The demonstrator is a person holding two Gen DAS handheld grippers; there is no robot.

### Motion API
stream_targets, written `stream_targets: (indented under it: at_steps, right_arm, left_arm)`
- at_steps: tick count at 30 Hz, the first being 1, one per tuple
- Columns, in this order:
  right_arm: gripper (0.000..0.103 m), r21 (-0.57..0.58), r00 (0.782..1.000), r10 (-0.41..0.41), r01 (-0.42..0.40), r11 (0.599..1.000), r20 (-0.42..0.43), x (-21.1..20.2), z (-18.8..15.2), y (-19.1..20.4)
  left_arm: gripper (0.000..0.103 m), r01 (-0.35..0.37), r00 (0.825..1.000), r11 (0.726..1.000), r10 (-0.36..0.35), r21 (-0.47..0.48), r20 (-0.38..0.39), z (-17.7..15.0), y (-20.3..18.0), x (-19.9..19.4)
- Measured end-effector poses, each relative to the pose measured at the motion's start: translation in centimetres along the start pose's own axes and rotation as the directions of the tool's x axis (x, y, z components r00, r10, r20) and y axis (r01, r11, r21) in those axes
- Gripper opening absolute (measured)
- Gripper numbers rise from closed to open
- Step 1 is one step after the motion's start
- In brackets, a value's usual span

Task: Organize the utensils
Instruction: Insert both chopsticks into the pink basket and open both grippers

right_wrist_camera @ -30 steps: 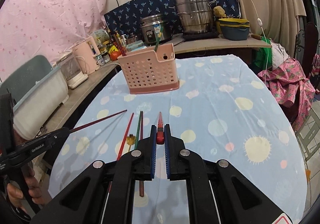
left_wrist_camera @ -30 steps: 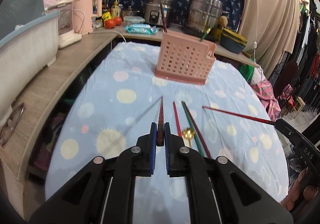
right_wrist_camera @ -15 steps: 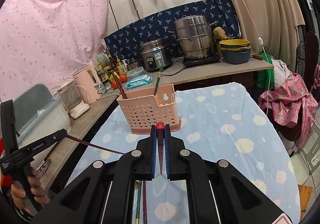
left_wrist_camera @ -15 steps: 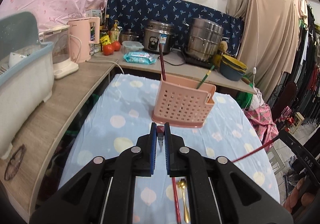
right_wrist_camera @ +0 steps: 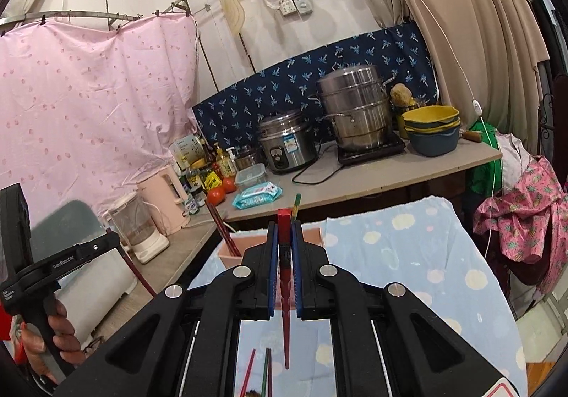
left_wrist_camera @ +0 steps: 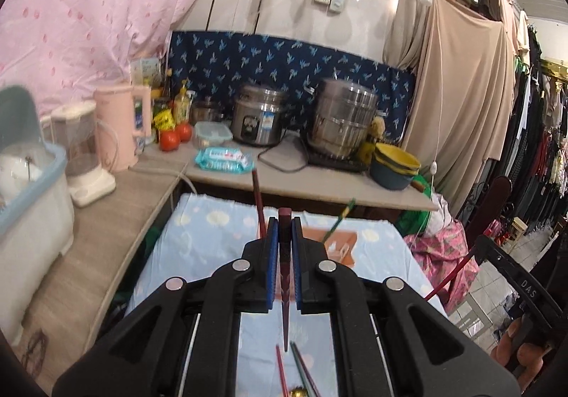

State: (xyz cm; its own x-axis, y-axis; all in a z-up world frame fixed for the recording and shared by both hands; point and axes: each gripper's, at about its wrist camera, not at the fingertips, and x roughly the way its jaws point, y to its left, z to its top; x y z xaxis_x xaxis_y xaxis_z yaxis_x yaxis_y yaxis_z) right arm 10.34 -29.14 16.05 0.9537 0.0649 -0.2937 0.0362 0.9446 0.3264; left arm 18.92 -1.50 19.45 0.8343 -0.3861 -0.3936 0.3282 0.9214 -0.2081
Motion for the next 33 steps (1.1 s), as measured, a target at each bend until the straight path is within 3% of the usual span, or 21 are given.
stream_targets:
  at_steps: [6, 13, 21, 28, 33]
  right_arm:
    - [0.007, -0.013, 0.997, 0.005, -0.004, 1.0, 0.081, 2.4, 4.1, 0.9]
    - [0.007, 0.001, 0.991, -0.005, 0.005, 1.0, 0.136, 6.5, 7.6, 0.6]
    - [0.007, 0.021, 0.993, -0.044, 0.041, 0.999, 0.106, 11.5, 8.3, -0.8]
    - [0.007, 0.006, 0.997, -0.076, 0.075, 0.997, 0.016, 15.2, 5.1, -1.6]
    - [0.007, 0.0, 0.995, -0.089, 0.089, 0.996, -0.035, 16.8, 3.4, -2.1]
  left_arm:
    - [0.007, 0.003, 0.993, 1.0, -0.004, 0.006, 0.121, 5.7, -0.9, 0.7]
    - [0.007, -0.013, 0.982, 1.0, 0.014, -0.008, 0.189, 9.0, -0.9, 4.2]
    - [0.007, -0.045, 0.99, 0.998, 0.049, -0.031, 0.129, 8.7, 0.3, 9.8]
    - [0.007, -0.076, 0.997, 0.996, 0.077, -0.046, 0.014, 5.2, 1.8, 14.3]
    - [0.007, -0.089, 0.996, 0.995, 0.088, -0.04, -0.026, 3.7, 2.1, 15.5]
